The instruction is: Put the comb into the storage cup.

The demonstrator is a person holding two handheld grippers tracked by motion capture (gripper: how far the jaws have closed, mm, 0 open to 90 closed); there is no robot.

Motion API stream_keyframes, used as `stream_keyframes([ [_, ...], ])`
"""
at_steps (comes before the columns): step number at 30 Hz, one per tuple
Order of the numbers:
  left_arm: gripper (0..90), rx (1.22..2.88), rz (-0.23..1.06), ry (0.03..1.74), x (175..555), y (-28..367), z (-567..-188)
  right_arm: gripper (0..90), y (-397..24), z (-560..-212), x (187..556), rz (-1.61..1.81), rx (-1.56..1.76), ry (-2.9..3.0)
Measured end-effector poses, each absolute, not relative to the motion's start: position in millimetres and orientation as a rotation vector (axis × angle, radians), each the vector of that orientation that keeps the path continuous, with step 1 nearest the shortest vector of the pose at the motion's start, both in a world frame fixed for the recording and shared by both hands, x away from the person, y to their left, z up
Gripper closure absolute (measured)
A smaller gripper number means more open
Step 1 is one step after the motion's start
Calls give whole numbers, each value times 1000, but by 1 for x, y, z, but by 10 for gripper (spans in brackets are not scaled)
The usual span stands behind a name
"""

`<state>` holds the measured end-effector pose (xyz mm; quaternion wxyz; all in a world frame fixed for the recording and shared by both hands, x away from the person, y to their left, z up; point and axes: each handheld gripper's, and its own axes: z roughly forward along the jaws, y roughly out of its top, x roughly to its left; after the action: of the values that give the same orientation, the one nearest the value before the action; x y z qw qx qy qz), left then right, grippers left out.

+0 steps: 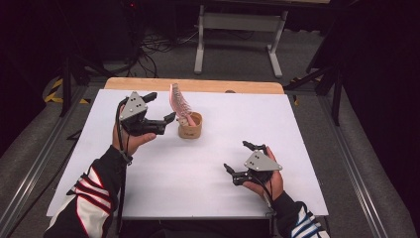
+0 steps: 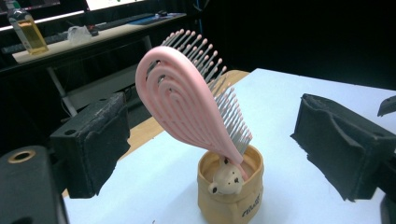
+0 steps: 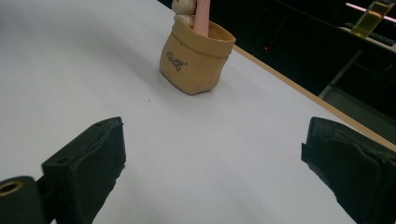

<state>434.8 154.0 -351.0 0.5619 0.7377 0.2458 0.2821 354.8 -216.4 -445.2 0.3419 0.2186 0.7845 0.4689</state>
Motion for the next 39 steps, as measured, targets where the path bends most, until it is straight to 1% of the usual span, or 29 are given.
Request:
stream_keyframes([
  [16, 90, 1750, 665, 553, 425, 158, -362, 65, -217, -444, 354, 1223, 566, 2029],
  [23, 88, 1759, 684, 525, 416, 158, -368, 64, -217, -443, 353, 1224, 564, 2023],
  [39, 87, 1768, 678, 502, 406, 158, -378, 65, -217, -439, 350, 1222, 550, 2004],
])
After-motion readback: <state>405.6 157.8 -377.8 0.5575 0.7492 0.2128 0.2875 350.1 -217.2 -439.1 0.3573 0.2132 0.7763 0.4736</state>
